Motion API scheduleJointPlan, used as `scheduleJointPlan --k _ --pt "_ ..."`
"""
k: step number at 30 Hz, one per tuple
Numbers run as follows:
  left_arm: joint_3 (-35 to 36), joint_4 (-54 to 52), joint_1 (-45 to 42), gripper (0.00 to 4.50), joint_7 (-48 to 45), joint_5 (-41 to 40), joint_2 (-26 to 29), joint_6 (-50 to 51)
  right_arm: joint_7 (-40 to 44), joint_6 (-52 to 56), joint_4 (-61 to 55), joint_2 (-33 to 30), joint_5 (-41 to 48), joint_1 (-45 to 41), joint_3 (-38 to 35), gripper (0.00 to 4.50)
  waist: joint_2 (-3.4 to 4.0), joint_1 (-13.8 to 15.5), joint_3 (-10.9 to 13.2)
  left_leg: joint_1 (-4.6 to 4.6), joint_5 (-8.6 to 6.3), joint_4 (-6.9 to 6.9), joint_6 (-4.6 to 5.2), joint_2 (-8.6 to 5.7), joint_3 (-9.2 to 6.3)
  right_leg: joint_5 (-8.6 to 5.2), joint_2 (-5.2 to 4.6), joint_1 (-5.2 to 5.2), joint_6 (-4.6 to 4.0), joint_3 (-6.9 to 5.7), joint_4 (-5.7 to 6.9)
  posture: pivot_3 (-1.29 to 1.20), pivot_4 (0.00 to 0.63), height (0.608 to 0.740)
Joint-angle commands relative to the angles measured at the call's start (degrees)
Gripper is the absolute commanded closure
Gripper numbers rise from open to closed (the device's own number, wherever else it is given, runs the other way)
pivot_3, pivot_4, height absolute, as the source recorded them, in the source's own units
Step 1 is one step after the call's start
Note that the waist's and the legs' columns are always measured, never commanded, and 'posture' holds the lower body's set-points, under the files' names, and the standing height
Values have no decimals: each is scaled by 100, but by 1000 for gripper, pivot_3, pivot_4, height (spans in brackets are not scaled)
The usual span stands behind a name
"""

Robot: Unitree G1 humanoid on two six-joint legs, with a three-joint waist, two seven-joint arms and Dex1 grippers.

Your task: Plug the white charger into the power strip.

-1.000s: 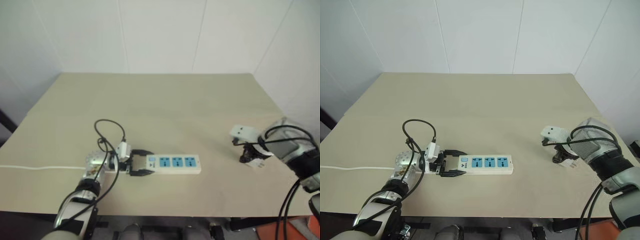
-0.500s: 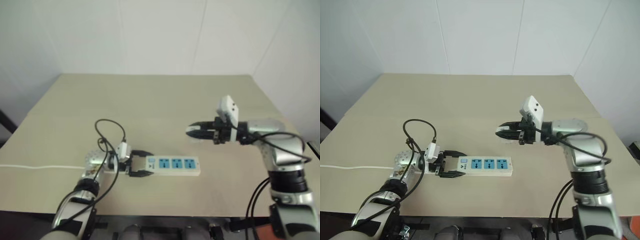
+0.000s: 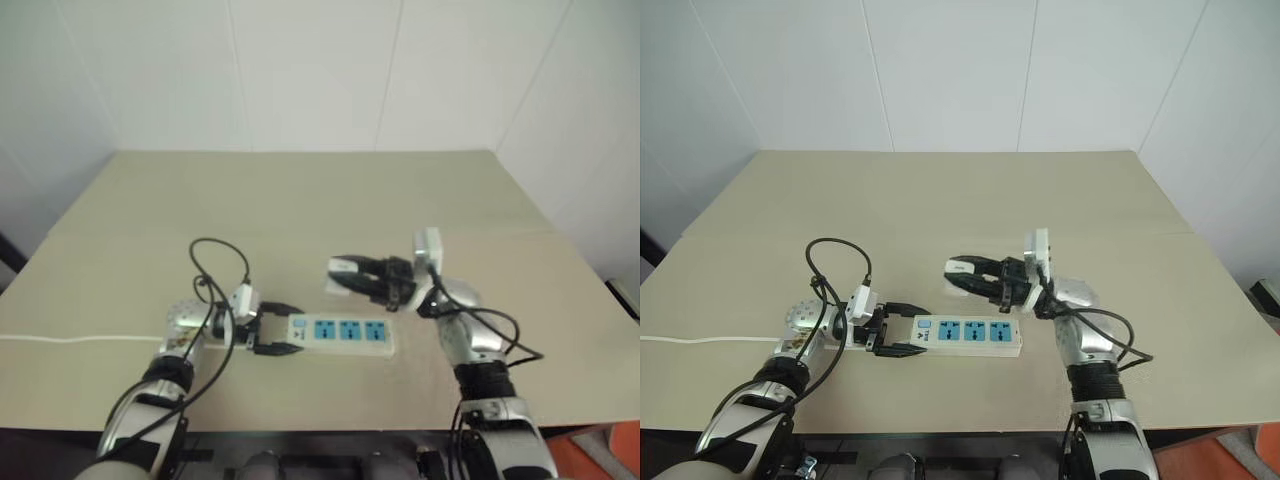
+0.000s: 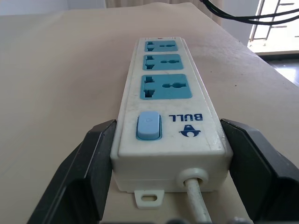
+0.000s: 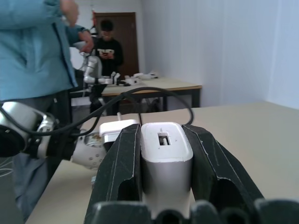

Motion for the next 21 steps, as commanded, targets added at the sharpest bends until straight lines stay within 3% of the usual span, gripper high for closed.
scheduleJointPlan --k 1,21 --pt "-105 -178 95 1283 -61 207 68 143 295 -501 338 66 -18 -216 140 3385 0 -2 0 0 0 0 0 0 0 0 0 0 0 0 0 0 150 740" --pt "1 -593 276 1283 7 291 85 448 524 -1377 1589 86 -449 -284 433 3385 2 1 1 0 0 -2 0 0 0 0 0 -1 -1 1 -2 0 150 740"
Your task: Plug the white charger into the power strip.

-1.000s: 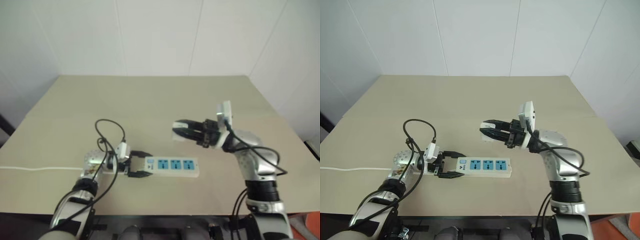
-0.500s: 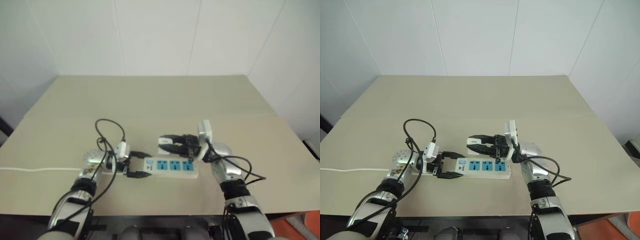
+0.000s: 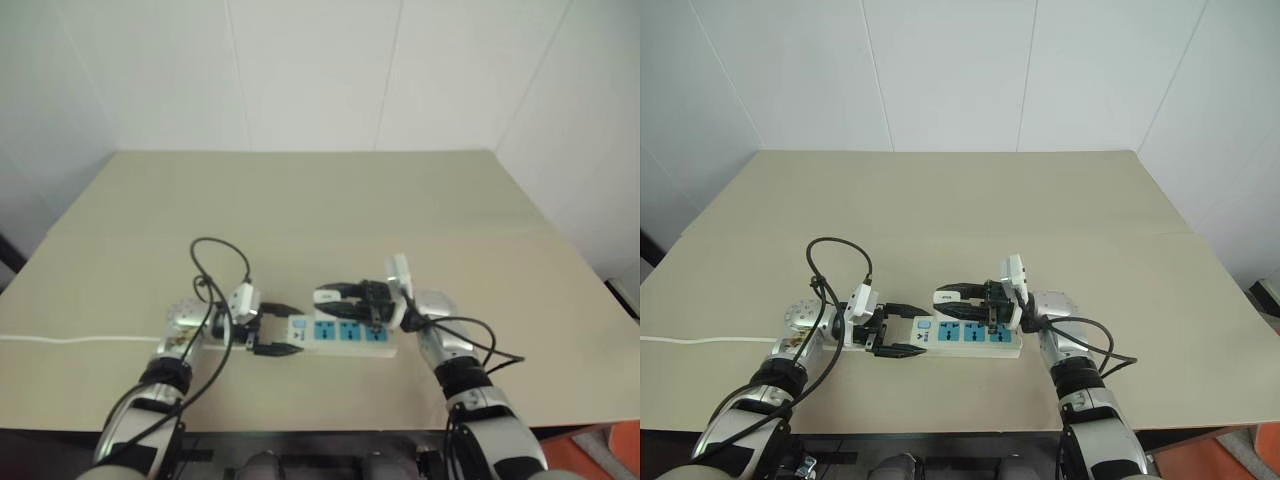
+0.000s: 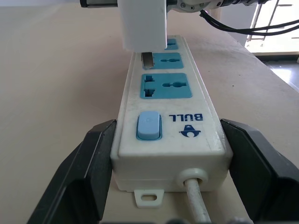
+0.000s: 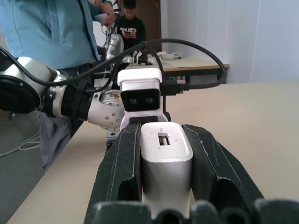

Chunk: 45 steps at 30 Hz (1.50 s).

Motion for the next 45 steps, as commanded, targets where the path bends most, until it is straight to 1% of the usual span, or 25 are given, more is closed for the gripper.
scheduleJointPlan --k 1,17,32,38,45 --pt "-80 -133 100 1283 -48 156 57 65 -10 -224 44 13 -66 -21 39 3385 0 0 0 0 0 0 0 0 0 0 0 0 0 0 0 0 150 740" --pt "-83 -455 216 1283 -5 124 105 275 -26 -433 412 0 -203 27 118 3385 0 -1 0 2 0 -1 0 0 0 0 0 1 0 0 0 0 150 740" --pt "-94 -372 176 1283 3 163 103 228 11 -243 327 -290 -358 187 354 3385 0 2 0 9 0 -1 0 0 0 0 0 6 -1 2 1 0 150 740" --pt "-101 -308 174 1283 12 175 76 169 -172 -324 348 -296 -480 252 512 3385 0 2 -1 9 0 -1 0 0 0 0 0 6 -1 2 1 0 150 740" --pt "-91 -223 181 1283 18 196 78 82 -540 -417 653 -316 -690 186 596 3385 -2 -8 -3 19 0 -1 0 -1 1 0 0 11 -2 4 2 0 150 740"
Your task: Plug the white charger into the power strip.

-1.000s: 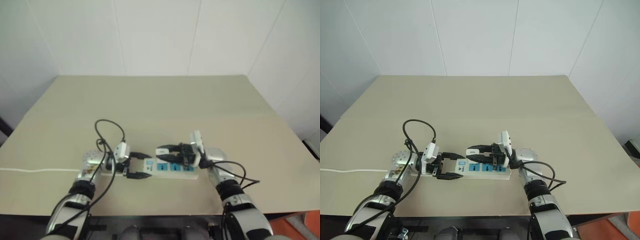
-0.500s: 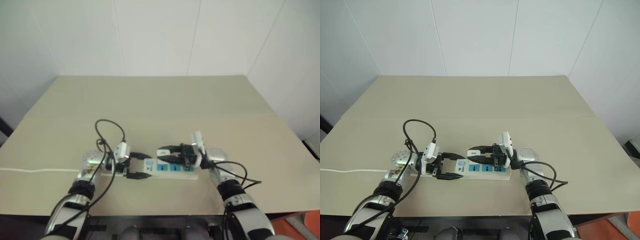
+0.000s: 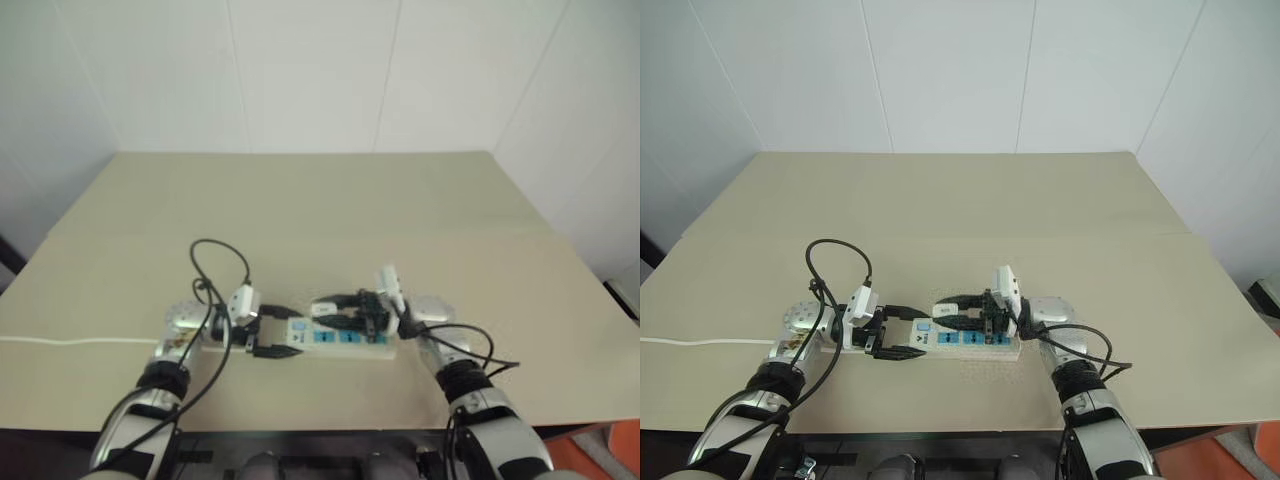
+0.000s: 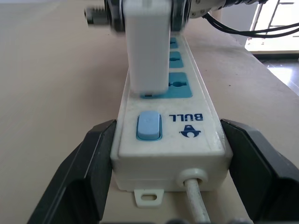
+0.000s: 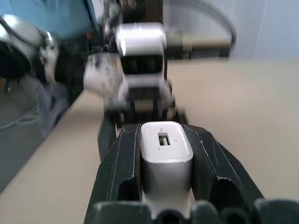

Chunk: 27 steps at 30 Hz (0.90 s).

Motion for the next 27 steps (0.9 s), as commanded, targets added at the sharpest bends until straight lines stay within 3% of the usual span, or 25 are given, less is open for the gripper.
scheduleJointPlan --k 1,18,23,27 --pt "-88 66 38 1283 -96 168 27 -74 -193 -26 343 -159 -399 79 98 3385 0 -9 -1 9 0 0 0 0 1 0 0 6 0 3 1 0 150 740" --pt "-97 146 22 1283 -117 176 14 -141 -466 138 841 -343 -754 137 375 3385 -2 -32 -22 26 0 -2 0 0 1 0 1 17 -1 8 1 0 150 740" --pt "-86 208 13 1283 -123 198 26 -185 -562 202 1101 -405 -943 156 620 3385 -6 -64 -25 98 -1 -21 -2 0 2 -29 1 87 20 10 -14 0 150 740" --pt "-60 249 23 1283 -129 237 35 -224 -602 230 1208 -408 -1005 209 767 3385 -8 -91 -58 126 -2 -29 -2 1 2 -63 0 107 -18 10 -10 0 150 740"
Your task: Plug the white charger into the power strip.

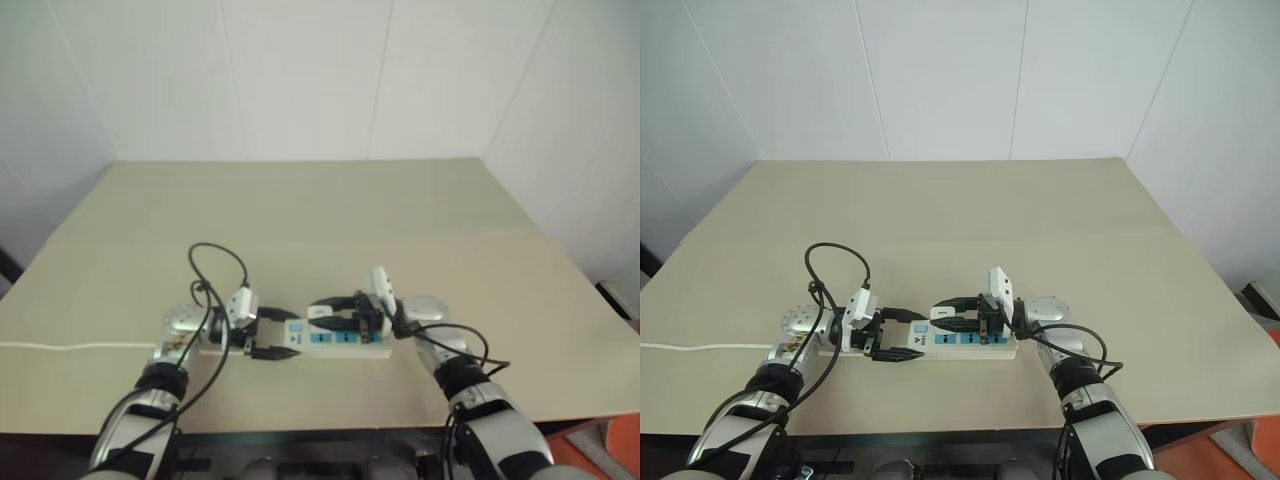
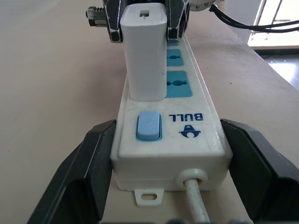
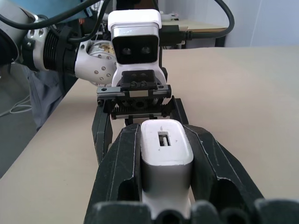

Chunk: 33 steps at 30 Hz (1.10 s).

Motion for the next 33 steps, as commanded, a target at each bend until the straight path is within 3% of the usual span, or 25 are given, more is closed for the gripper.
scheduleJointPlan --k 1,20,25,26,33 --pt "-78 -4 26 1283 -172 106 21 -142 -348 296 923 -288 -887 383 384 3385 1 -12 -21 1 0 0 0 0 0 0 0 1 0 0 0 0 150 740" --pt "-43 -144 85 1283 -180 128 8 -118 -548 831 1204 -200 -986 308 677 3385 -12 -82 -115 50 -3 -22 -4 3 -1 -18 -2 5 -20 3 0 0 150 740" --pt "-48 -169 79 1283 -170 128 -9 -95 -533 504 1109 -229 -948 396 608 3385 -12 -84 -117 50 -6 -24 -8 4 -1 -19 -3 3 -22 4 -1 0 150 740" --pt "-49 -172 79 1283 -168 129 -10 -93 -514 446 1073 -229 -908 410 570 2643 -13 -76 -117 50 -6 -25 -9 4 -1 -19 -3 3 -22 4 -1 0 150 740" --pt "-46 -186 72 1283 -162 134 5 -84 -373 196 932 -253 -877 445 385 316 -52 -41 -124 38 -6 -34 -9 6 -2 -30 -6 -5 -27 -4 -8 0 150 740"
